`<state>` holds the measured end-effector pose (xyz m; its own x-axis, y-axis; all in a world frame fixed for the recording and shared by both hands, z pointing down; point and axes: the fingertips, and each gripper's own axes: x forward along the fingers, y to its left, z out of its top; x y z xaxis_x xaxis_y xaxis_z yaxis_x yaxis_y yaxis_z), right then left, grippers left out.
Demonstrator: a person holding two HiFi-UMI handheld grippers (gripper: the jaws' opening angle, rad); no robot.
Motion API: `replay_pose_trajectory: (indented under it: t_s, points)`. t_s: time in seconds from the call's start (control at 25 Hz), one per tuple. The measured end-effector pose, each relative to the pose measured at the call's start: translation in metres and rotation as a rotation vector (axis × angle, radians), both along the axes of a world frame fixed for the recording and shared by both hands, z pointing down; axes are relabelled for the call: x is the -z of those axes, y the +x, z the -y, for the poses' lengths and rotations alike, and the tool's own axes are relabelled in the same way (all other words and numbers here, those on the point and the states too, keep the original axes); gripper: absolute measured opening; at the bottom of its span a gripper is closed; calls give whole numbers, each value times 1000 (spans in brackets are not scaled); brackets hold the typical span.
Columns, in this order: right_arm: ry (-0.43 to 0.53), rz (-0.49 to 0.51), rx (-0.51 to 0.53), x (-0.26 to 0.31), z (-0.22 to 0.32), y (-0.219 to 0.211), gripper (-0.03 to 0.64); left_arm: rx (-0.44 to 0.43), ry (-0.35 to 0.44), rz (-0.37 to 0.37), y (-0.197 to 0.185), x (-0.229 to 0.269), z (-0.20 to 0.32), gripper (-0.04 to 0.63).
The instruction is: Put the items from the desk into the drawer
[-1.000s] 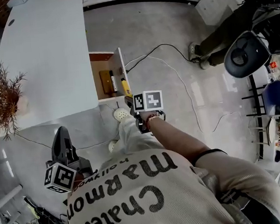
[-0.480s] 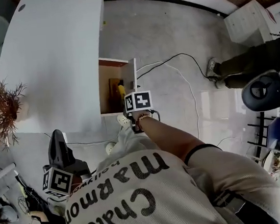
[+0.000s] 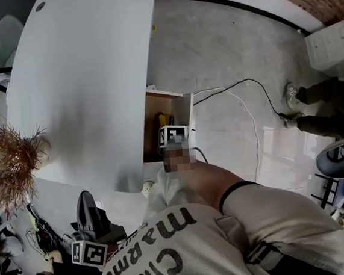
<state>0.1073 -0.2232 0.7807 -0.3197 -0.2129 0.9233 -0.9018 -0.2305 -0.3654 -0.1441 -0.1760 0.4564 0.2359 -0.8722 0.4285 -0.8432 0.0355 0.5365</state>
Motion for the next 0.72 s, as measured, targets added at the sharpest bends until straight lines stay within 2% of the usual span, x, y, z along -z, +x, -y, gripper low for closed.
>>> replay_pose_trajectory:
  t_s: [0.2, 0.44, 0.72]
  points:
    - [-1, -17, -55, -23, 6, 8, 143, 64, -58, 41, -9, -7, -15, 0]
    - [-106, -13, -70, -49, -3, 1, 127, 96, -90, 61, -25, -15, -11, 1]
    - [-178, 22, -7, -65, -7, -13, 123, 125, -112, 75, -31, -22, -4, 1]
